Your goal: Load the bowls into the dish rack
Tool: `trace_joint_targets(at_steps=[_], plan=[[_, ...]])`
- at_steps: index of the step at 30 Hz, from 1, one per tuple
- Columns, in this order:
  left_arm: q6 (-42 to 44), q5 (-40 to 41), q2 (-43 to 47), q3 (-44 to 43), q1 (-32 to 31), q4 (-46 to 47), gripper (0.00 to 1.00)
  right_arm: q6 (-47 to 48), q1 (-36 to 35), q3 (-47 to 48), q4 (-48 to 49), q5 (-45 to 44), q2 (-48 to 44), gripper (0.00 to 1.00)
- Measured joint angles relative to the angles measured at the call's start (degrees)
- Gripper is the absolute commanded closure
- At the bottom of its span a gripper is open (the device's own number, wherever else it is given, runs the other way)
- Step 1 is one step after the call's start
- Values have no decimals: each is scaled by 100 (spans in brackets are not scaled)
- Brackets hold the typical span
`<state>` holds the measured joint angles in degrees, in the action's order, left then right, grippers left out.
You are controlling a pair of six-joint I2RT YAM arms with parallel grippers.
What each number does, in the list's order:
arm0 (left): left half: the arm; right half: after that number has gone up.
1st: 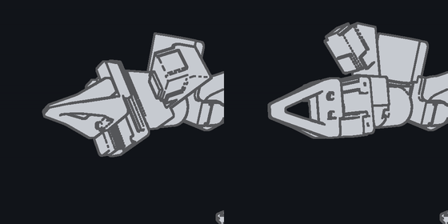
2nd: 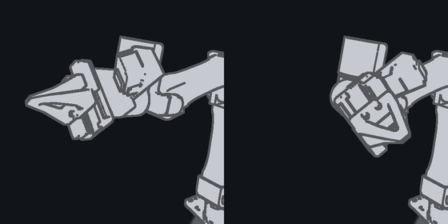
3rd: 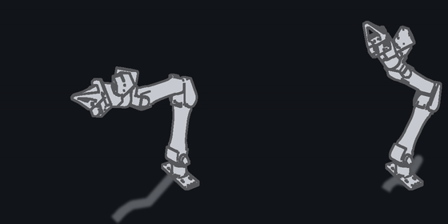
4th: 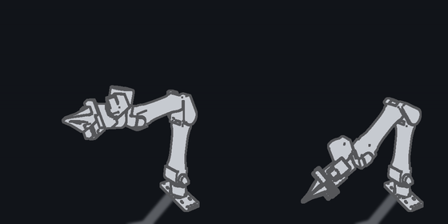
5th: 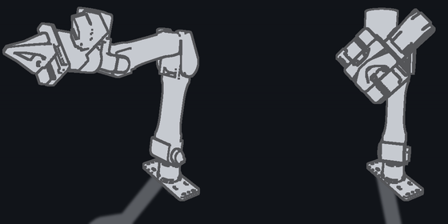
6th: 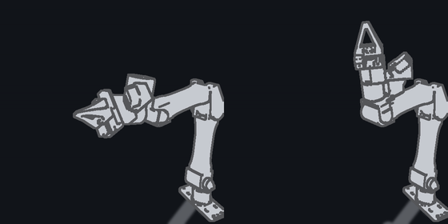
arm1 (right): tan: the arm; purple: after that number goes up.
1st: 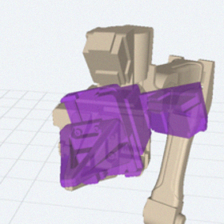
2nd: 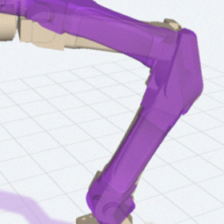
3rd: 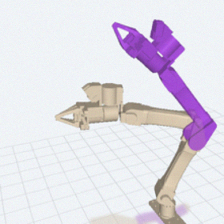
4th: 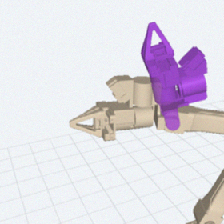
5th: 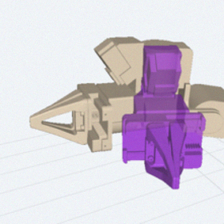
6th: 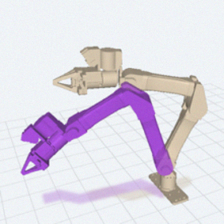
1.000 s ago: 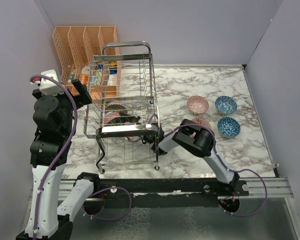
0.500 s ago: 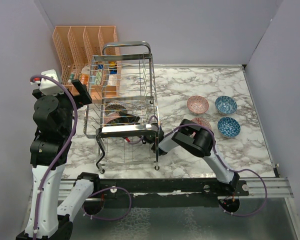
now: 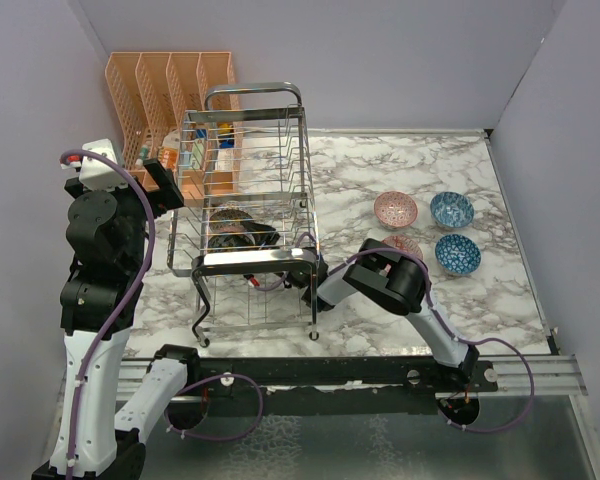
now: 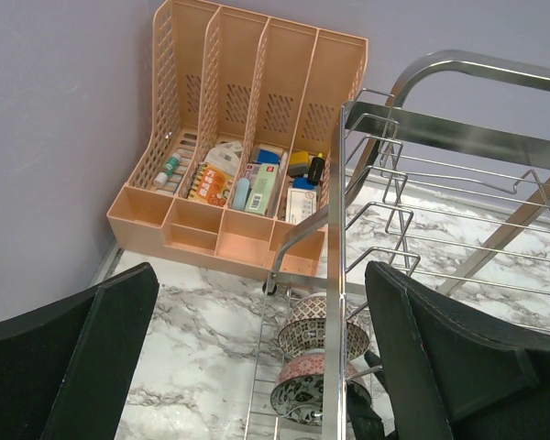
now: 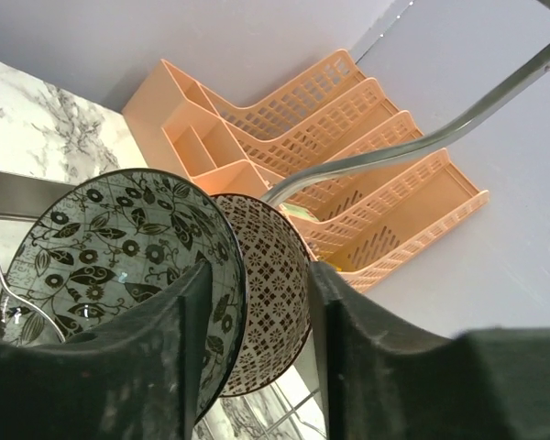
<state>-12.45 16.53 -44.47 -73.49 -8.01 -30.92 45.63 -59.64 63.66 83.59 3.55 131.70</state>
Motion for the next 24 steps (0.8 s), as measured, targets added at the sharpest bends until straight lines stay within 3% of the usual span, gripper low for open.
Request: trace_joint_targets(at_steps=[2, 5, 10, 14, 24], plan=[[0, 0, 0, 0, 0, 0, 1, -11, 0, -24, 2, 2, 0, 50], [0, 0, 0, 0, 0, 0, 1, 7, 0, -83, 4, 92, 0, 37], [0, 0, 0, 0, 0, 0, 1, 173, 0, -291, 7, 501, -4, 34], [0, 0, 0, 0, 0, 0, 1, 286, 2, -426, 4, 660, -9, 18], [0, 0, 0, 0, 0, -2, 1, 216, 2, -437, 15, 643, -31, 14]])
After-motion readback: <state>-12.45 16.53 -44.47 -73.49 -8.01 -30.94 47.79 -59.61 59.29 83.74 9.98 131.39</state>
